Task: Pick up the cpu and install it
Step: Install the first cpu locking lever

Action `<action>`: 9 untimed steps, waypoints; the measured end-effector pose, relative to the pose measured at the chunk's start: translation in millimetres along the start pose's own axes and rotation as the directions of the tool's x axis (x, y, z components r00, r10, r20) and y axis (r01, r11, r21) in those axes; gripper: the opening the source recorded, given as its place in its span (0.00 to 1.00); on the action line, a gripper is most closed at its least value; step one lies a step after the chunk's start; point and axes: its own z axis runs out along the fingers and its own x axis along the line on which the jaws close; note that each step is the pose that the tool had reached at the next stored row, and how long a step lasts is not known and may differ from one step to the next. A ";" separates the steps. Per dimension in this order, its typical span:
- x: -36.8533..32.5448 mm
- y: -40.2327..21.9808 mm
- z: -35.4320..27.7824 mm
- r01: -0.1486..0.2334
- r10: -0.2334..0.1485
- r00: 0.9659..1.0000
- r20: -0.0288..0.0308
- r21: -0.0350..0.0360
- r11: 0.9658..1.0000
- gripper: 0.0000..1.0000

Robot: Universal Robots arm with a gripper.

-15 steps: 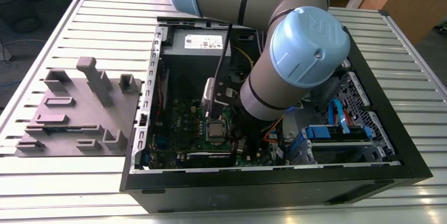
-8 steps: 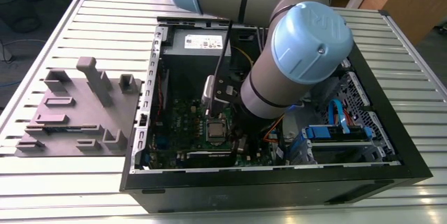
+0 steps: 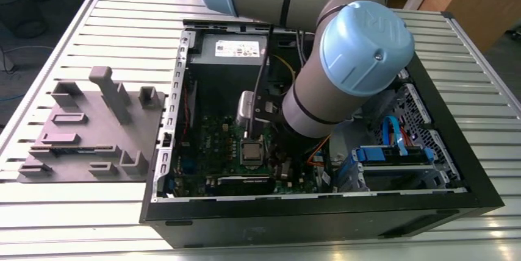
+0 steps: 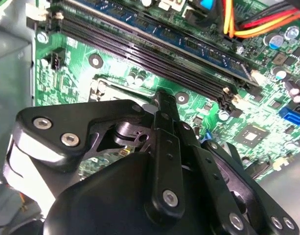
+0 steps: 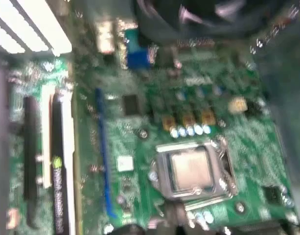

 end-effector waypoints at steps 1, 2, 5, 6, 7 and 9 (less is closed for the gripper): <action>0.0 -0.1 0.2 0.015 -0.015 1.000 -0.003 -0.001 1.000 0.11; 0.0 -0.2 0.3 0.026 -0.026 1.000 -0.005 -0.002 1.000 0.11; -0.1 -1.5 0.1 0.035 -0.036 0.999 -0.007 -0.003 0.999 0.11; -0.1 -1.6 0.1 0.036 -0.036 0.999 -0.006 -0.003 0.999 0.11; -0.1 -1.6 0.2 0.036 -0.036 0.999 -0.006 -0.003 0.999 0.11; -0.1 -1.7 0.1 0.036 -0.036 0.999 -0.006 -0.003 0.999 0.11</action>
